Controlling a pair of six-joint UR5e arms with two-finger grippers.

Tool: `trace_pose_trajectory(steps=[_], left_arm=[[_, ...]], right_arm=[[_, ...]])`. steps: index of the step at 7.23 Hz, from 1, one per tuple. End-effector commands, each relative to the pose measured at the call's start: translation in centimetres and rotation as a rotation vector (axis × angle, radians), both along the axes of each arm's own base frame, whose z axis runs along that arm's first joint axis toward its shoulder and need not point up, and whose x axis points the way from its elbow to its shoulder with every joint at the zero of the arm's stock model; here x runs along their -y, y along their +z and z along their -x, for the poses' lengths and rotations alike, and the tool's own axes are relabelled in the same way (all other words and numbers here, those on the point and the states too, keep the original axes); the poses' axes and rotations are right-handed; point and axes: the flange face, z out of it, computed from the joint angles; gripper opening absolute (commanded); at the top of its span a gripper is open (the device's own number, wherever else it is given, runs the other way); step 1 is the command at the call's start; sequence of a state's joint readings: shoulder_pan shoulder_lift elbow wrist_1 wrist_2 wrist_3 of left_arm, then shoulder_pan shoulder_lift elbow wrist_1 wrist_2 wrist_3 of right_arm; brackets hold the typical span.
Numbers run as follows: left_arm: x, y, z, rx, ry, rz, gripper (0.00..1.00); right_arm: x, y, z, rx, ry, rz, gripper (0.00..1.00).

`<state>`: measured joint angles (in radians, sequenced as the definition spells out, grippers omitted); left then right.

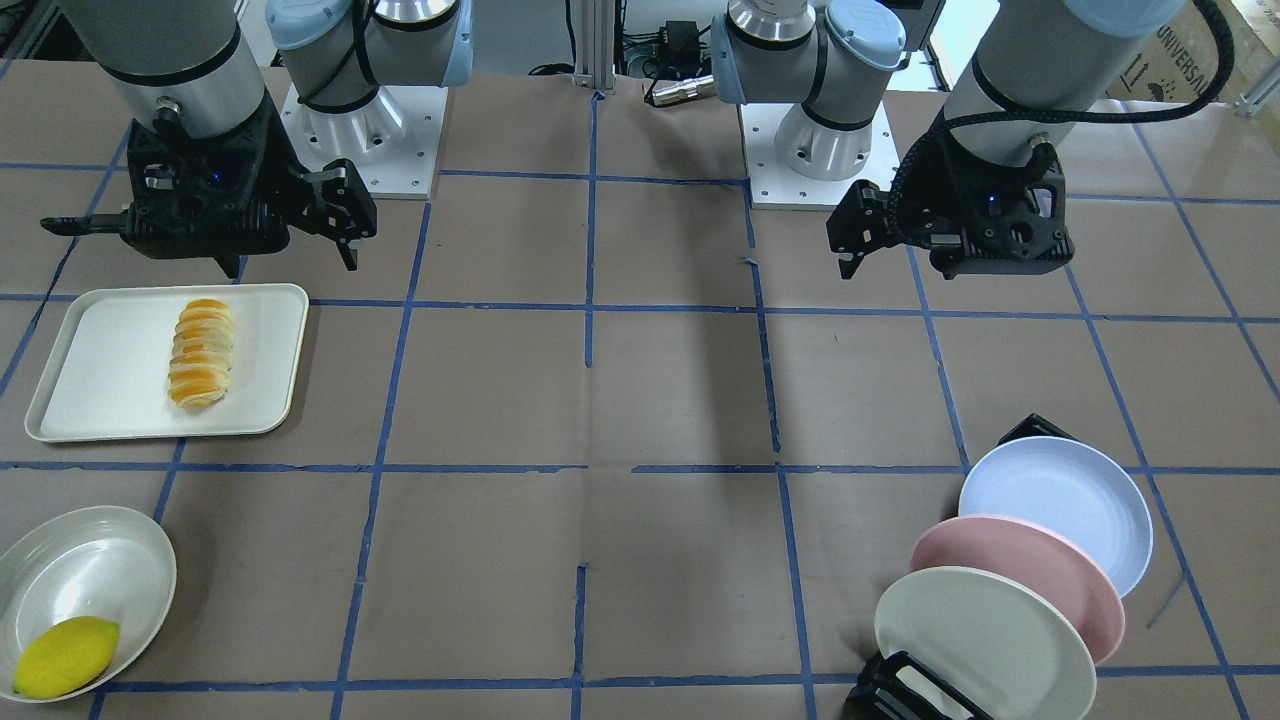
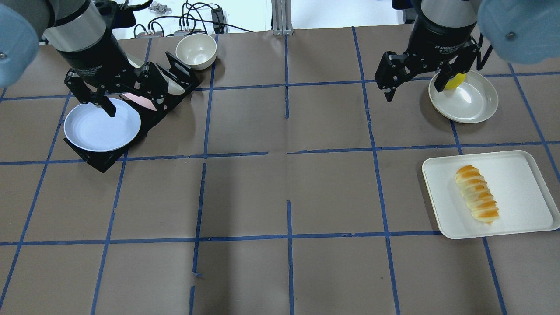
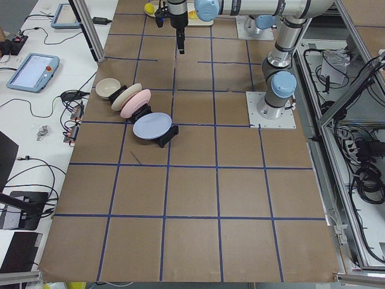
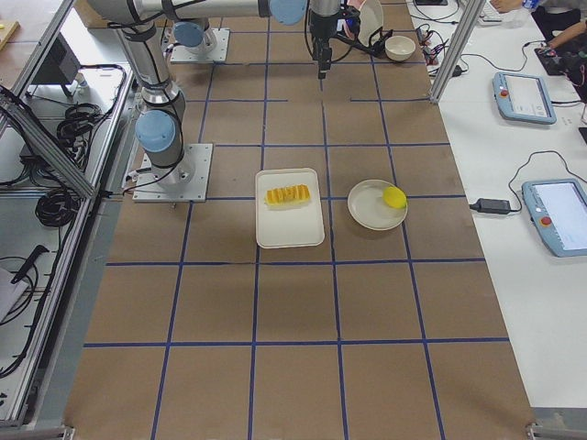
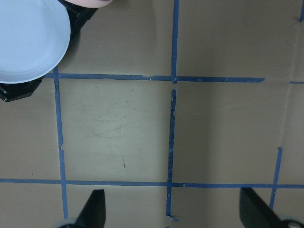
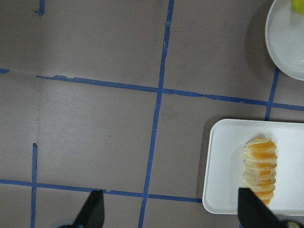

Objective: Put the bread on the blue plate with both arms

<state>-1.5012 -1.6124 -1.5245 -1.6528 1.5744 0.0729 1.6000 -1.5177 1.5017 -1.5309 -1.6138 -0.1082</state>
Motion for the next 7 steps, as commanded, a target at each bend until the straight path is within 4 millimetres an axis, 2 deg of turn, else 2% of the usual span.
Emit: trace_pose_trajectory(steps=[1, 2, 3, 4, 5, 6, 7], left_arm=[[1.3, -0.4, -5.2, -0.014, -0.108, 0.006, 1.00], [2.6, -1.6, -9.9, -0.024, -0.162, 0.008, 1.00], [4.7, -4.1, -15.4, -0.034, -0.240, 0.018, 1.00], [6.4, -6.5, -20.2, -0.039, -0.266, 0.024, 1.00], [8.3, -7.3, -24.0, -0.039, -0.329, 0.035, 1.00], [11.1, -8.1, -27.2, -0.042, -0.413, 0.043, 1.00], [14.2, -10.4, -30.5, -0.058, -0.445, 0.042, 1.00]], right_arm=[[0.2, -0.3, 0.3, -0.004, -0.019, -0.007, 1.00], [0.7, -0.8, 1.7, 0.006, -0.039, -0.019, 1.00], [1.3, -3.0, 4.9, 0.005, -0.029, -0.031, 0.97], [1.4, -7.0, 10.1, -0.012, 0.107, -0.025, 0.97], [0.1, -11.9, 16.0, -0.017, 0.120, -0.034, 0.96], [-1.9, -15.9, 19.8, -0.009, 0.067, -0.035, 0.96], [-3.4, -19.8, 22.1, -0.010, 0.010, -0.026, 0.96]])
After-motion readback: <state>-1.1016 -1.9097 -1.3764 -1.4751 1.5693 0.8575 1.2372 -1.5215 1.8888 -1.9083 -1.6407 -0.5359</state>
